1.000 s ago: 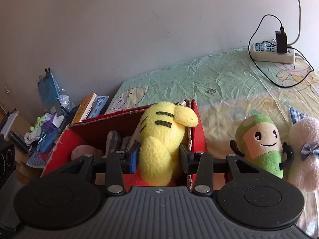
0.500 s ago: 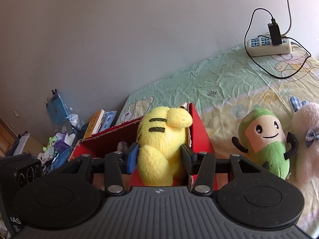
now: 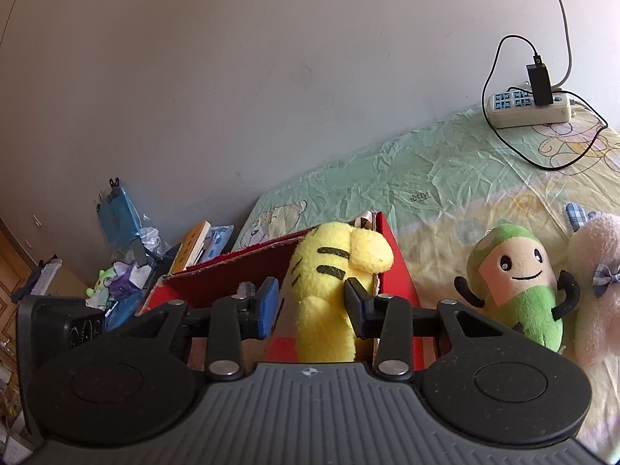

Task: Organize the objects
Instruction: 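Open the right gripper to release the tiger beside the bunny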

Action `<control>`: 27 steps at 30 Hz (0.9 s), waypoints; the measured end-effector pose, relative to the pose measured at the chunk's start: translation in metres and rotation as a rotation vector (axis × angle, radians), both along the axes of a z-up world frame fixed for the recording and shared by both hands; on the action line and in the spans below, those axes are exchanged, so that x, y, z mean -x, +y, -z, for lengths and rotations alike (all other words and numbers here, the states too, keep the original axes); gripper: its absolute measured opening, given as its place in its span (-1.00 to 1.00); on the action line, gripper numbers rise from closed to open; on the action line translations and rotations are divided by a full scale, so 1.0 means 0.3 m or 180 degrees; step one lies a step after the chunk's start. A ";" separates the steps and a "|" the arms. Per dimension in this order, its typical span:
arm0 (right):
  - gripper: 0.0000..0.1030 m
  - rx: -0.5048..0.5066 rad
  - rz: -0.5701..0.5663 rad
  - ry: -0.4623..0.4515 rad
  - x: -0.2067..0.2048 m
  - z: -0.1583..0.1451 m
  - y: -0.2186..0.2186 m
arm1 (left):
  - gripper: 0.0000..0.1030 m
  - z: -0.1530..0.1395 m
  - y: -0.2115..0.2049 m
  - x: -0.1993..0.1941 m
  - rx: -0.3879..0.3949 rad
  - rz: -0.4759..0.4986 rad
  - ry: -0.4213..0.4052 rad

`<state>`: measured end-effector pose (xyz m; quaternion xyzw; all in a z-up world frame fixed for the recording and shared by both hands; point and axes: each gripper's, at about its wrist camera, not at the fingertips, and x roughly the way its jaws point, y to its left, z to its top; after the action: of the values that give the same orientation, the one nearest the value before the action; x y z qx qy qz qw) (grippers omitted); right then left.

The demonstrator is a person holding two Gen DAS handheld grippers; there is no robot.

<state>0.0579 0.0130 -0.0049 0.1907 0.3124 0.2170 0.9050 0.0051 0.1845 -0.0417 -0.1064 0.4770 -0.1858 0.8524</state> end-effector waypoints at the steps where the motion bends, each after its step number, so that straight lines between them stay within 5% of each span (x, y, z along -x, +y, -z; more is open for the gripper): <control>1: -0.19 0.0037 0.0008 0.0020 -0.002 0.004 0.003 | 0.97 0.001 -0.001 0.000 -0.0006 -0.0004 0.0004; 27: -0.20 0.0118 -0.0018 0.0074 0.023 0.018 0.003 | 0.98 -0.025 -0.031 0.015 -0.0393 -0.0170 0.0008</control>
<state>0.0510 0.0138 -0.0104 0.1755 0.3274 0.2115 0.9040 0.0006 0.1751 -0.0343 -0.0665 0.4856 -0.1331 0.8614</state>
